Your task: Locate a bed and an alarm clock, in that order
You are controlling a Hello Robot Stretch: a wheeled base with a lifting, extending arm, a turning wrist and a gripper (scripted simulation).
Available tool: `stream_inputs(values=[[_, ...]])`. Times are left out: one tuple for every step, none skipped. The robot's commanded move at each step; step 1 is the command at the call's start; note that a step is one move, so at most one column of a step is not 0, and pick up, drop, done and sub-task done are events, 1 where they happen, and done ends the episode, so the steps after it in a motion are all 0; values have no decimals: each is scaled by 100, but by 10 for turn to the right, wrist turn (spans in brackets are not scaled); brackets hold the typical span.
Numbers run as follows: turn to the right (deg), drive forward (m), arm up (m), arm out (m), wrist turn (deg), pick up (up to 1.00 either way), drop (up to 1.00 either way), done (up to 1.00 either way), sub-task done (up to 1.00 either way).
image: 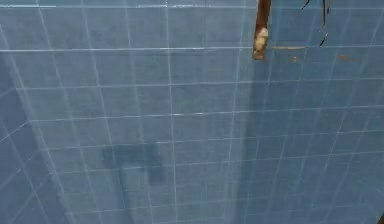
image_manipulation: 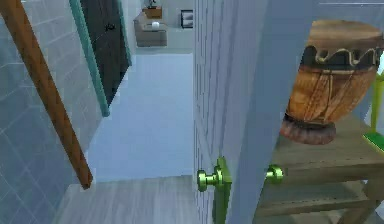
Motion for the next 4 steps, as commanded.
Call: stream_inputs(values=[[360,0,0,0,0,0,0,0,0],[0,40,0,0,0,0,0,0,0],[450,0,0,0,0,0,0,0,0],[0,45,0,0,0,0,0,0,0]])
